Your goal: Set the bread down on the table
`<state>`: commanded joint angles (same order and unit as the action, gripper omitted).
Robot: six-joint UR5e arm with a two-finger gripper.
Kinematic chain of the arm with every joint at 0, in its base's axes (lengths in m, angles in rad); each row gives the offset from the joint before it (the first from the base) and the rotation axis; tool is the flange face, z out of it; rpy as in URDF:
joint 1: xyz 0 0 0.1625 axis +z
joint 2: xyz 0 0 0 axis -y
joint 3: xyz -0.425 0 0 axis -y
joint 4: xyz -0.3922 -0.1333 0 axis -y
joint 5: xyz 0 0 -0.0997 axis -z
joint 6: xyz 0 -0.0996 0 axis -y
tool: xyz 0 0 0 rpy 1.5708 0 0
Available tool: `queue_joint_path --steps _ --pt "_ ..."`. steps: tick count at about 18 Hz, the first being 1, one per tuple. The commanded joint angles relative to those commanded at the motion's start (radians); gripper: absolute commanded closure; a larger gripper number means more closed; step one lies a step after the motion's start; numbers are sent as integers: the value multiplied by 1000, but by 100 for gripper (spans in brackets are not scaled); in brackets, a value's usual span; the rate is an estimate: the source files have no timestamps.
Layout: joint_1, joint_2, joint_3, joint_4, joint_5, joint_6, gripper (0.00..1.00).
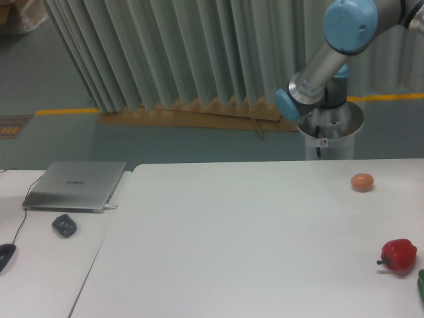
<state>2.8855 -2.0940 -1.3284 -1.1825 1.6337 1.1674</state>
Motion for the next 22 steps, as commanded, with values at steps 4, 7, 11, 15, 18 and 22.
queue_joint_path --steps 4,7,11,15,18,22 --pt "-6 64 -3 -110 -9 -8 73" --pt "-28 115 -23 -213 -61 -35 73" --pt "-133 157 -115 -322 -55 -120 67" --pt "-186 190 -158 -344 -66 -169 68" --pt "-238 192 -169 -345 -71 -238 68" --pt "-305 193 -193 -342 -87 -285 68"
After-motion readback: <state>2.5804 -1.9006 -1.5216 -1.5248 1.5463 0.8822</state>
